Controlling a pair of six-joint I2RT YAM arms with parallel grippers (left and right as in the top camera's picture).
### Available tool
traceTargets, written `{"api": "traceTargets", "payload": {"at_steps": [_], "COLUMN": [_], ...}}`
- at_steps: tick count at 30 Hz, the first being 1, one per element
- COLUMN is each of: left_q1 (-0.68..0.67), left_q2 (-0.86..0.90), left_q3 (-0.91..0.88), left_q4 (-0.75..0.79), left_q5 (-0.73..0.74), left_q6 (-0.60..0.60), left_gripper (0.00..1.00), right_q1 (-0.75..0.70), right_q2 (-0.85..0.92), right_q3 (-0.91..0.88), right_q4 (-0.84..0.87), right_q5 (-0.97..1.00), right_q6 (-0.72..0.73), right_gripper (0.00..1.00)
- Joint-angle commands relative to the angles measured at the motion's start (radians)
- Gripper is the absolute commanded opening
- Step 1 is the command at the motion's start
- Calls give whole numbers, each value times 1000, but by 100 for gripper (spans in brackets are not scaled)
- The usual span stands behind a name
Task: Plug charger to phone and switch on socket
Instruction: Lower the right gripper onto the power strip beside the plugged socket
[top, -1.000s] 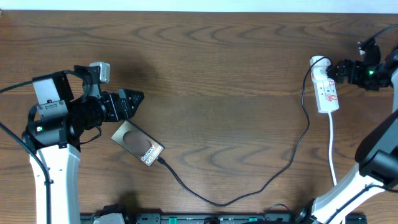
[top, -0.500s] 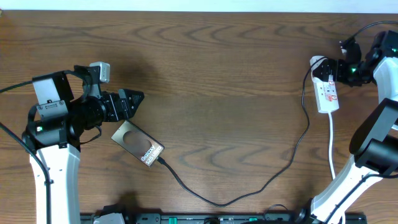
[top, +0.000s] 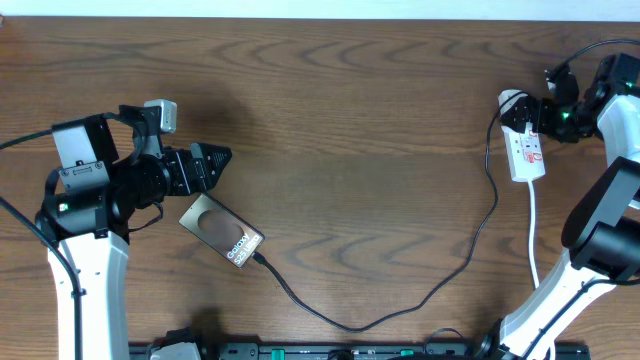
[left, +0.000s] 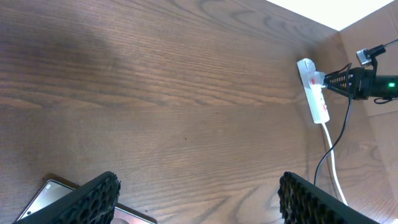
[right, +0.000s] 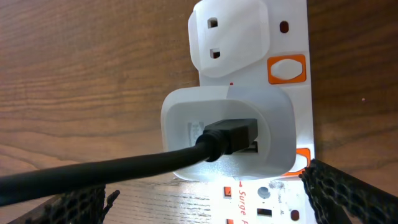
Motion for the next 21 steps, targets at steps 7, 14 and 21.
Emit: {"api": "traceTargets", "payload": {"at_steps": [7, 14, 21], "left_q1": [-3, -3, -3], "left_q2": [1, 1, 1], "left_q3": [10, 10, 10], "left_q4": [-1, -1, -1], "left_q5": [12, 12, 12], "left_q6": [21, 21, 21], "left_gripper": [82, 82, 83], "right_q1": [34, 54, 54], "right_q2": [6, 6, 6], "right_q3": [-122, -155, -155], "right_q4": [108, 143, 128], "right_q5": [-18, -24, -26], "right_q6": [41, 45, 97], "right_gripper": [99, 99, 99]}}
